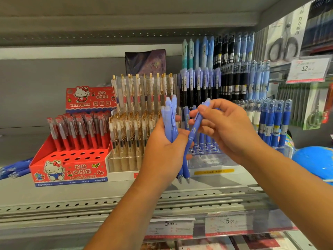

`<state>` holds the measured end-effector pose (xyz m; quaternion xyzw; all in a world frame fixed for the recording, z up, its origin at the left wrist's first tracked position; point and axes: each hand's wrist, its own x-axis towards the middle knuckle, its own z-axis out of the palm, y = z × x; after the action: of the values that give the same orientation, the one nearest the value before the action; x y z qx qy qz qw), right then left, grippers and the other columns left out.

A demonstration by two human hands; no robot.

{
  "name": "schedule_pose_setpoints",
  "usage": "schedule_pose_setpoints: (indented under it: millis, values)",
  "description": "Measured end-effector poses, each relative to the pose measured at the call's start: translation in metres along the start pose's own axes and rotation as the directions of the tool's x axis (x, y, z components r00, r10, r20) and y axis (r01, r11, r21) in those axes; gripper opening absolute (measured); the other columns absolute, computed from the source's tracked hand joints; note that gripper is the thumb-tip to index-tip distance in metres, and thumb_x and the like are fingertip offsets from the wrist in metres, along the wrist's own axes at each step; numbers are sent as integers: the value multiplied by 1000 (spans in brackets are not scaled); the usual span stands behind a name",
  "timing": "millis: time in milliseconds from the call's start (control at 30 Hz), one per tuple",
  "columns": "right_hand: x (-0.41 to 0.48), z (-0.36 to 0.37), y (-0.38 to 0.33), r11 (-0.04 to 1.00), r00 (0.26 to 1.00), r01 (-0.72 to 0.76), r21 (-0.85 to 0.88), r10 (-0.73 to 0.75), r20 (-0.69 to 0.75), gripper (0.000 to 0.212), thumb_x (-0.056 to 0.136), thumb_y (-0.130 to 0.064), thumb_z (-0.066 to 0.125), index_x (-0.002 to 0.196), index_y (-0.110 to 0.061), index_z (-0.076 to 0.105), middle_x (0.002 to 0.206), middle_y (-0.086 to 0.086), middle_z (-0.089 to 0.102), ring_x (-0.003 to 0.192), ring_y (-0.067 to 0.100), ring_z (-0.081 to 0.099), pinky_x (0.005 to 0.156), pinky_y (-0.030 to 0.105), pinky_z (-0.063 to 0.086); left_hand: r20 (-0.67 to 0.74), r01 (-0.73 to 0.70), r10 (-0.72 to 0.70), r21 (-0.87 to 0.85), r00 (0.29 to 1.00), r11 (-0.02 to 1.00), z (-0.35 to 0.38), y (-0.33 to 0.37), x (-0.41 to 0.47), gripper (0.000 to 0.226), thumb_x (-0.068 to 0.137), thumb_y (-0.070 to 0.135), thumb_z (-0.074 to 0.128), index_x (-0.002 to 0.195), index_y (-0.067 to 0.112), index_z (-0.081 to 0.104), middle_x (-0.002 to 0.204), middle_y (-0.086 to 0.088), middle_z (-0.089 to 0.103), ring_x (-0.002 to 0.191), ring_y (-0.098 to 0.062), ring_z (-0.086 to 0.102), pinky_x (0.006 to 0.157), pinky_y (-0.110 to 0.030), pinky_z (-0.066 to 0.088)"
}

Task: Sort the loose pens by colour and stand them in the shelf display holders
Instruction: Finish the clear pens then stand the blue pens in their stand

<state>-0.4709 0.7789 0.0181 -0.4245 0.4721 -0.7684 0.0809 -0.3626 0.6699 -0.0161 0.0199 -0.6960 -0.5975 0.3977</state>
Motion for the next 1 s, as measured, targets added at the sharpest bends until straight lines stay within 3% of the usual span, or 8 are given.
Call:
schedule_pose_setpoints:
  millis: [133,300,433,733,833,1000]
  values:
    - [11,-3,-6,987,990,121,-104,-127,-56,20,93,-10,66,108,-13,52,86,14,75,77,27,75,65,32,59,-82,-106,107,13,991,994,-2,3,0,30,98,10,56,125,22,56,82,3,71,69,-3,68,59,-11,51]
    - [26,-4,-15,844,924,327,-426,-380,-44,27,90,-17,71,103,-30,51,76,17,68,69,25,70,54,32,60,-131,-98,91,-45,987,994,-1,6,0,30,99,6,55,114,32,54,70,10,66,69,-11,69,67,-35,63]
    - [33,-5,-5,708,890,354,-611,-455,-12,29,89,-23,73,106,-29,49,72,2,64,63,18,68,52,36,59,-137,-71,63,-54,989,996,-2,6,1,32,98,5,54,119,30,54,67,12,63,65,-10,66,65,-44,62]
    - [35,-6,15,602,908,323,-731,-415,60,34,85,-27,76,104,-29,49,73,2,61,59,13,63,49,29,57,-86,-80,74,-72,994,994,0,6,-1,32,98,7,57,114,34,55,70,12,63,59,-11,63,55,-31,60]
    - [34,-6,18,571,922,320,-756,-372,109,33,85,-25,76,105,-29,50,73,2,62,61,14,64,52,32,58,-63,-88,84,-62,994,994,0,7,-2,31,98,8,56,111,36,55,77,4,68,57,-13,62,57,-29,59]
    - [34,-4,22,441,949,309,-843,-204,241,32,90,-22,70,117,-21,52,77,5,64,62,17,65,66,44,57,-75,-116,114,-30,991,993,-3,5,-2,11,99,11,56,107,12,64,71,6,70,53,-14,63,54,-23,56]
